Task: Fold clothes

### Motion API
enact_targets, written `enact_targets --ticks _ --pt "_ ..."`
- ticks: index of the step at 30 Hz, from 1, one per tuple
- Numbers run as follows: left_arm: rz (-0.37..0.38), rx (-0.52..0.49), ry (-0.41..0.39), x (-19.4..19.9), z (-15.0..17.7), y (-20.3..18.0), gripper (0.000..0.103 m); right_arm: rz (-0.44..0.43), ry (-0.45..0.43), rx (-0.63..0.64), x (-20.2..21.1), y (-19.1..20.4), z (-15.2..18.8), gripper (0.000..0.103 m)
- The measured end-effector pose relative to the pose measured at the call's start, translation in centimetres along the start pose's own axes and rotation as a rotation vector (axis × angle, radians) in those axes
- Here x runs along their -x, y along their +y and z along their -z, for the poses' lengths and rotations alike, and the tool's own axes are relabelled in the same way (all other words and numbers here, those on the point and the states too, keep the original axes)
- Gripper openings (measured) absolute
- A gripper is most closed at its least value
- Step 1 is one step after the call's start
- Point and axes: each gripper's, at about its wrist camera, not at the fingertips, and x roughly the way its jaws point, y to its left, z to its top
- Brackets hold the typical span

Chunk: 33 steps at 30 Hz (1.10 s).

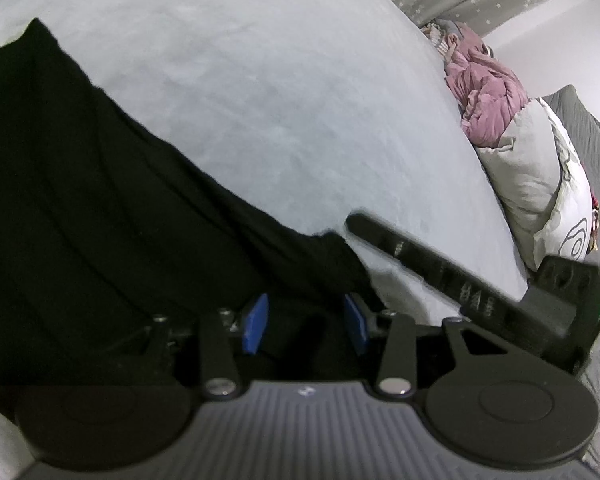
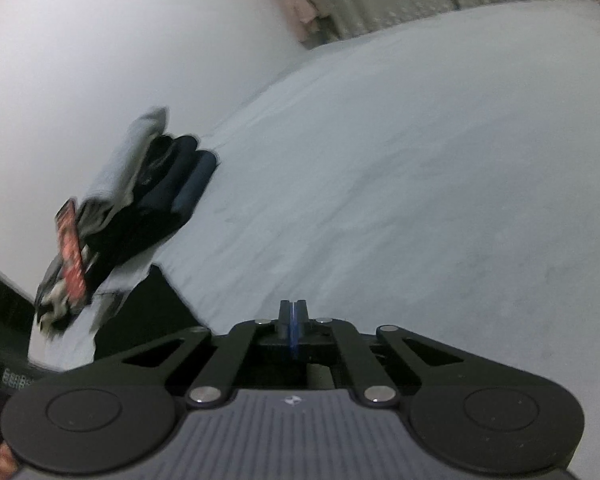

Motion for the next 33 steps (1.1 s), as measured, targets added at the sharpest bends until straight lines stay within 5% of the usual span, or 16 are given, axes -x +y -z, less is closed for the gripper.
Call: enact_targets --ticks 2,4,6,15,18,23,29,33 --pt "-0.006 -0.012 0.001 -0.1 0.0 -0.1 0.047 -0.003 0.032 -0.003 -0.2 -0.1 0.0 0.001" --pt "-0.01 -0.019 0.002 -0.2 0.0 -0.2 0.047 -0.009 0.052 -0.001 0.0 -0.1 0.0 0.017" --pt "-0.006 -0.012 0.002 -0.2 -0.1 -0.1 0.048 -0.015 0.043 0.008 0.7 0.2 0.3 0.022" --pt "-0.024 0.003 -0.011 0.5 0.1 0.2 0.048 -0.016 0.086 0.168 1.4 2.8 2.0 0.021" --pt "-0.029 -0.01 -0.01 0.5 0.2 0.1 0.049 0.02 0.096 0.204 0.3 3.0 2.4 0.002" --pt "-0.035 -0.033 -0.004 0.3 0.2 -0.2 0.051 0.04 0.005 0.143 0.6 2.2 1.2 0.0" --pt "-0.045 -0.062 0.0 0.2 0.1 -0.4 0.051 0.066 0.036 0.119 -1.1 1.3 1.4 0.001" --pt "-0.034 -0.057 -0.014 0.5 0.0 -0.4 0.055 0.079 0.016 0.082 0.1 0.9 1.0 0.025"
